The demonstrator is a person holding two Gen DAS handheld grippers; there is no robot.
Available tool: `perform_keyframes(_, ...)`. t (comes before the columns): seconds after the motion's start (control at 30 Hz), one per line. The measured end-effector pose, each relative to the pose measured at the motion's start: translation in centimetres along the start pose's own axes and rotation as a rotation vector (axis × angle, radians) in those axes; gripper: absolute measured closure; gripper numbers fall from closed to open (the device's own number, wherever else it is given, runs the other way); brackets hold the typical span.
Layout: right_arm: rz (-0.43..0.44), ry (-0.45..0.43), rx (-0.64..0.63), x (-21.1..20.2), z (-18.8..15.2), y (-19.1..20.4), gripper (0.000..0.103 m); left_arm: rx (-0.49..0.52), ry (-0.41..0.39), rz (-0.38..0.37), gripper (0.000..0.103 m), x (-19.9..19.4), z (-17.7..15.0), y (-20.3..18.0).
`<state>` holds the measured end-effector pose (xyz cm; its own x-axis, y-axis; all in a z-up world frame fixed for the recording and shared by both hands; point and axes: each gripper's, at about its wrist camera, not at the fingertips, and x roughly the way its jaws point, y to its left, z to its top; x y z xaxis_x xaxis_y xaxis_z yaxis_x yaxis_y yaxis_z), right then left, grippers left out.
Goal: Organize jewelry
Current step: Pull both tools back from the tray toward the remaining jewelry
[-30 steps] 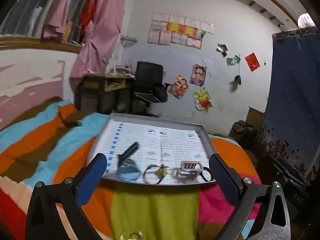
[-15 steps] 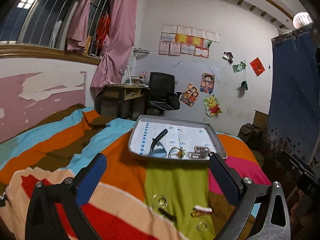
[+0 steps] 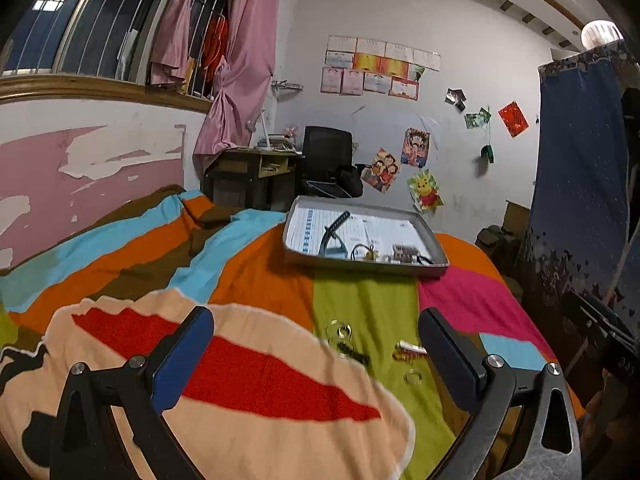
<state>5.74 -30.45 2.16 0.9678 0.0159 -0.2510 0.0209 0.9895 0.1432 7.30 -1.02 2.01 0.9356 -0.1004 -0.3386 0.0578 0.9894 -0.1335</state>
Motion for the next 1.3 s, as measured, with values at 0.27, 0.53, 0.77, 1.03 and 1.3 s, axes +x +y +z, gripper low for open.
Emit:
perform_keyframes(0.27,-0.004,0.025,-0.005,-2.3,-1.3,0.5,0.001,0.011,0.023,0.000,0.000,-1.8,-1.3,0.2)
perform_keyframes(0.53,-0.018,0.027,-0.006,-3.7,-1.8,0.8,0.001,0.013,0.027,0.001,0.000,-2.5,-1.8,0.0)
perform_keyframes(0.77,-0.018,0.016,-0.016,-4.1,-1.7,1.3,0.001,0.028,0.021,0.005,0.000,-2.7,-1.9,-0.1)
perform_keyframes(1.03,-0.001,0.021,-0.022,-2.7,-1.1,1.1,0.001,0.046,0.048,0.002,0.000,-0.8,-0.7,-0.3)
perform_keyframes(1.3,-0.014,0.000,-0.057,0.4,1.2,0.8,0.001,0.055,0.078,-0.019,0.000,3.6,0.9,-0.8)
